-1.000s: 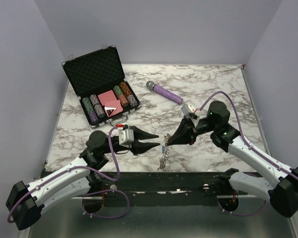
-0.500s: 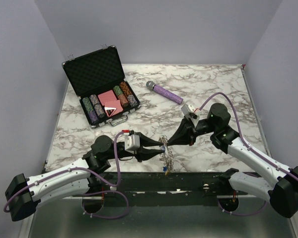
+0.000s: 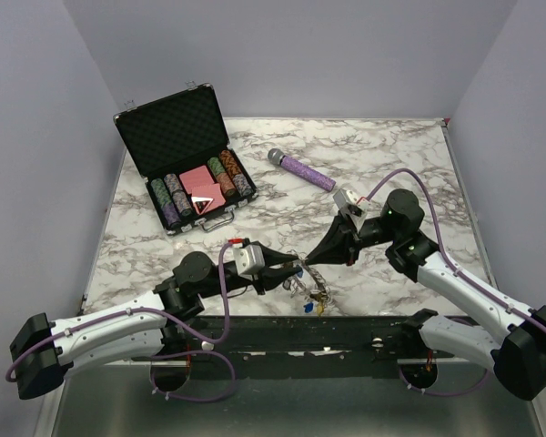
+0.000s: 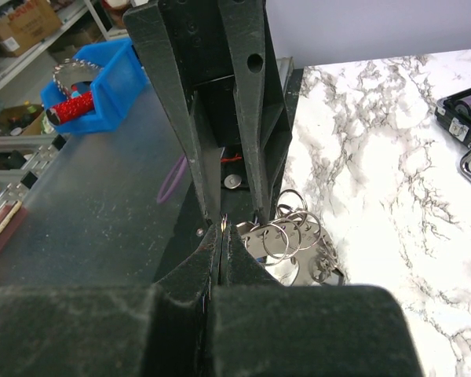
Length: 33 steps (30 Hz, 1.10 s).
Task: Put the keys on the keyring
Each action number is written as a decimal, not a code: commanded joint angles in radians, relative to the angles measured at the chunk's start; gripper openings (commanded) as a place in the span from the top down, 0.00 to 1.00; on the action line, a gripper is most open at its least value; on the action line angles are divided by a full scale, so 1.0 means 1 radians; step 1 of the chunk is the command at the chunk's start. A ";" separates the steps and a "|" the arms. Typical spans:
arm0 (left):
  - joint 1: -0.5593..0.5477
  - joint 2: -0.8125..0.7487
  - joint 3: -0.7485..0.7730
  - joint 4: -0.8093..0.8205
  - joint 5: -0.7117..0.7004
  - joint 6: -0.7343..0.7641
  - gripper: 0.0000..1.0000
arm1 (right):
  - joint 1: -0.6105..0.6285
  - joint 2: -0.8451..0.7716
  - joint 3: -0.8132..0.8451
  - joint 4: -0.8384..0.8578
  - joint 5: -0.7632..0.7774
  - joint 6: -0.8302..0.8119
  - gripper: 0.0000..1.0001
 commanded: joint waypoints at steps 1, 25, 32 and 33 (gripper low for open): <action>-0.006 0.002 -0.015 0.029 -0.008 -0.001 0.63 | -0.005 -0.015 -0.004 0.059 0.025 0.014 1.00; -0.008 -0.069 -0.048 0.029 -0.064 -0.023 0.56 | -0.012 -0.011 -0.013 0.075 0.040 0.032 1.00; -0.006 -0.041 -0.034 0.049 -0.027 -0.029 0.60 | -0.012 -0.006 -0.012 0.081 0.046 0.035 1.00; -0.006 -0.035 -0.031 0.049 -0.019 -0.029 0.60 | -0.012 -0.006 -0.010 0.082 0.045 0.035 1.00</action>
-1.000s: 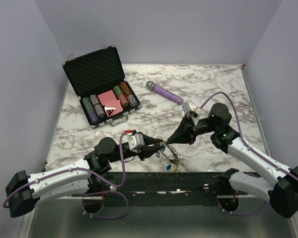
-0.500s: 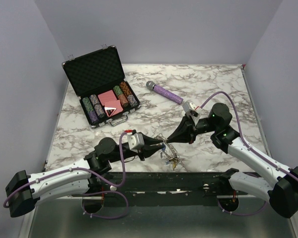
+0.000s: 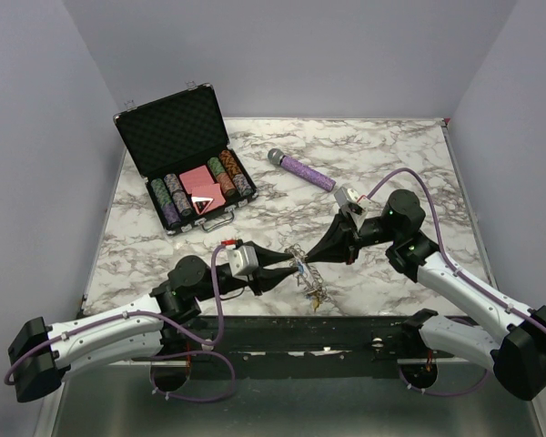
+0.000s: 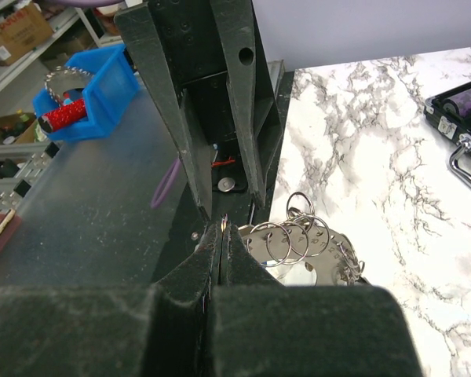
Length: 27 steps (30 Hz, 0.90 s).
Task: Put the keys on the keyring
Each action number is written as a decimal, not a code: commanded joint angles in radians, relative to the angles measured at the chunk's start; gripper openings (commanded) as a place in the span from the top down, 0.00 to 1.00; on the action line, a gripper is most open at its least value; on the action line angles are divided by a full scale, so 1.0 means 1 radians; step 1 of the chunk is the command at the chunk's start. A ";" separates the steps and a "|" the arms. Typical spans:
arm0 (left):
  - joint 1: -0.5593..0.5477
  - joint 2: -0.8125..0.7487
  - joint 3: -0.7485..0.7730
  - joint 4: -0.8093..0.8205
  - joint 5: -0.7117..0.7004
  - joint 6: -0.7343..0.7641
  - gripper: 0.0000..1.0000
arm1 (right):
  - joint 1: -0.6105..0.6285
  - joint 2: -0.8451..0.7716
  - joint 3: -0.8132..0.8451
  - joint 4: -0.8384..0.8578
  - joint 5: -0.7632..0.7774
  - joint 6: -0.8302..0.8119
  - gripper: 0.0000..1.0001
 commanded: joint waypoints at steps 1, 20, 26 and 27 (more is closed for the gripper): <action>-0.005 0.019 0.009 0.035 0.019 -0.011 0.60 | -0.004 -0.009 -0.003 0.057 0.024 0.013 1.00; -0.005 0.070 0.029 0.073 0.039 -0.020 0.81 | -0.007 -0.003 -0.009 0.071 0.030 0.027 1.00; -0.003 0.074 0.034 0.063 0.040 -0.021 0.95 | -0.007 0.000 -0.012 0.088 0.038 0.039 1.00; -0.003 0.079 0.038 0.059 0.040 -0.023 0.98 | -0.007 0.000 -0.015 0.091 0.040 0.043 1.00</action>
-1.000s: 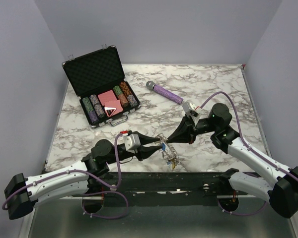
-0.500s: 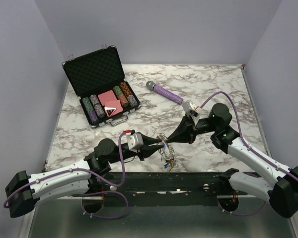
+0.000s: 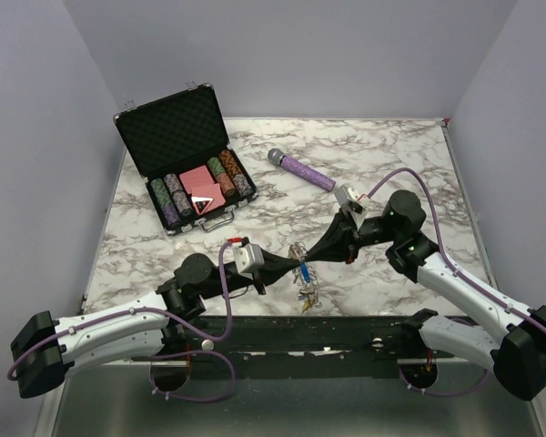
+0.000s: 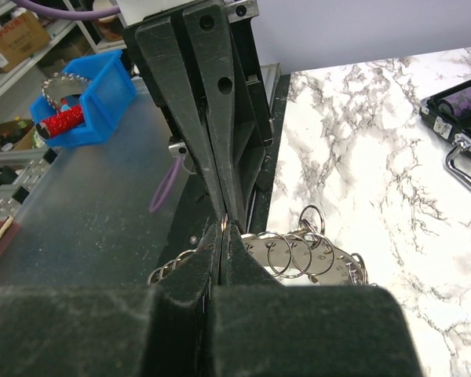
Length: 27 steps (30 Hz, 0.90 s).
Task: Put the keys on the keyring
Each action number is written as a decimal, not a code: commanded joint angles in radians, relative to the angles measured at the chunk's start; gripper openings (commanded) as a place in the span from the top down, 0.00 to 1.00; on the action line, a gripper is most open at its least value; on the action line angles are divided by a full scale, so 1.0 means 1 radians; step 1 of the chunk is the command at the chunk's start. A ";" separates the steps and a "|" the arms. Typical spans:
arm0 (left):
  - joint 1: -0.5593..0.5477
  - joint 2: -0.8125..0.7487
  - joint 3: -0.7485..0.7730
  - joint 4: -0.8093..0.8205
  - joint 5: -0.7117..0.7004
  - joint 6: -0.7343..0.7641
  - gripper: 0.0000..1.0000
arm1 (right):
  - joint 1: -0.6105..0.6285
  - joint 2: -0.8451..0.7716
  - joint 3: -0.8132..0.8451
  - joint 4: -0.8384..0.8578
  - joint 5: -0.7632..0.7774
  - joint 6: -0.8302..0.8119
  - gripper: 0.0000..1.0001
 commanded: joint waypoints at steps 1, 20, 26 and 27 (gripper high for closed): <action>-0.003 0.010 0.035 0.009 0.020 -0.007 1.00 | -0.006 0.000 -0.008 0.069 0.023 0.022 1.00; -0.006 0.040 0.099 -0.152 -0.043 0.000 1.00 | -0.008 -0.013 -0.032 0.106 0.154 0.106 0.99; -0.008 0.053 0.114 -0.175 -0.060 -0.007 1.00 | -0.010 -0.011 -0.041 0.097 0.221 0.144 1.00; -0.006 0.053 0.114 -0.177 -0.062 -0.007 1.00 | -0.008 -0.013 -0.044 0.092 0.230 0.152 1.00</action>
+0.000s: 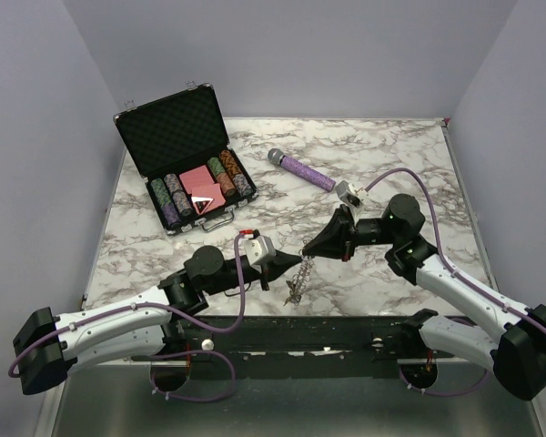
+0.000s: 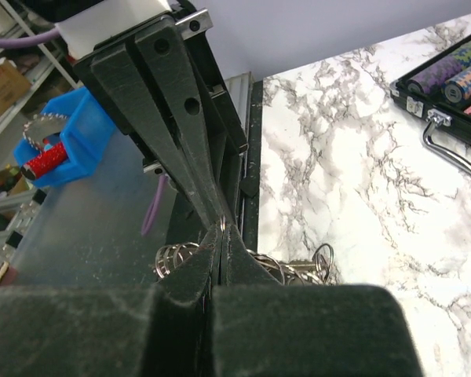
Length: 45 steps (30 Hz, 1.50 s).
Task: Put the keys on the keyring
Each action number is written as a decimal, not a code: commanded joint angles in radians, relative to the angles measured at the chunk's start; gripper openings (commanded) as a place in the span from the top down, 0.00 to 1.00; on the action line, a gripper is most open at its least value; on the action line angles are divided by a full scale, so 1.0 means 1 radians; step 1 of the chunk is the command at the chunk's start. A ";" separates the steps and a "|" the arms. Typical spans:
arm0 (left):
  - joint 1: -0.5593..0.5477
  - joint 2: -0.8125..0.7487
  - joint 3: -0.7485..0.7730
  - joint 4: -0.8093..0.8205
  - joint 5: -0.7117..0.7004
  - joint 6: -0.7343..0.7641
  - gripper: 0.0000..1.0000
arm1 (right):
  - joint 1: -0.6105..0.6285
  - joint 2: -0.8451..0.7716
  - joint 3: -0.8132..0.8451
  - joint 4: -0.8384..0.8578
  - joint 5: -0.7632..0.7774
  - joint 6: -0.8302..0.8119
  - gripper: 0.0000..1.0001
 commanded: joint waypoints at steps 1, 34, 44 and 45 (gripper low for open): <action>-0.008 0.011 0.035 -0.025 -0.012 -0.007 1.00 | -0.002 -0.013 -0.006 0.039 0.107 0.047 1.00; -0.009 -0.046 0.021 -0.070 -0.110 0.094 1.00 | 0.000 -0.019 -0.015 -0.056 0.150 0.047 1.00; -0.003 -0.064 0.030 0.012 -0.269 0.079 0.20 | -0.008 0.024 0.107 -0.195 0.202 0.019 1.00; 0.006 -0.085 0.036 0.009 -0.282 0.078 0.13 | -0.010 0.035 0.156 -0.264 0.217 -0.027 1.00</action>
